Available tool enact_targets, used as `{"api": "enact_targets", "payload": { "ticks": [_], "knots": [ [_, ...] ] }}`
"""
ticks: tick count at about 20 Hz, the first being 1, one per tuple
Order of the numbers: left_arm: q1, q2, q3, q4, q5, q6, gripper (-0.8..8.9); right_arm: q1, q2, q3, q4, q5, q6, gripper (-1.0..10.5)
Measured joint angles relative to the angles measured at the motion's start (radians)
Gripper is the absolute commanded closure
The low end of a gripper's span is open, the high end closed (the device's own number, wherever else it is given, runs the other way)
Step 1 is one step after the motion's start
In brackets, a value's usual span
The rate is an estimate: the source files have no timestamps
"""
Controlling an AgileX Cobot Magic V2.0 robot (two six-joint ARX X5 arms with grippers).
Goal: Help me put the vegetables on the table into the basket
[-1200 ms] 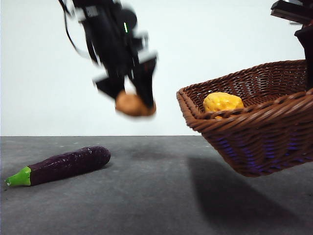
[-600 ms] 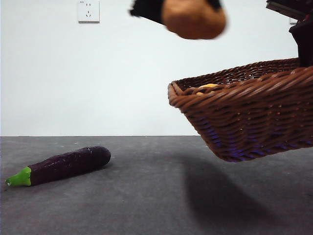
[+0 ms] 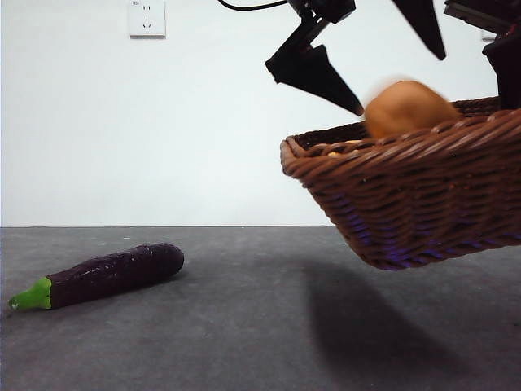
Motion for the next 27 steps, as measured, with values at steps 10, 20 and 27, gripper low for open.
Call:
{"api": "enact_targets", "payload": {
  "ticks": [10, 20, 27],
  "knots": [
    [0.061, -0.192, 0.000, -0.467, -0.155, 0.163, 2.17, 0.000, 0.000, 0.000, -0.014, 0.000, -0.002, 9.6],
    [0.127, -0.417, -0.533, -0.268, -0.456, 0.122, 2.17, 0.000, 0.000, 0.000, 0.007, 0.000, -0.025, 9.6],
    [0.328, -0.322, -0.674, 0.070, -0.338, 0.209, 2.21, 0.000, 0.000, 0.000, 0.007, 0.008, -0.035, 9.6]
  ]
}}
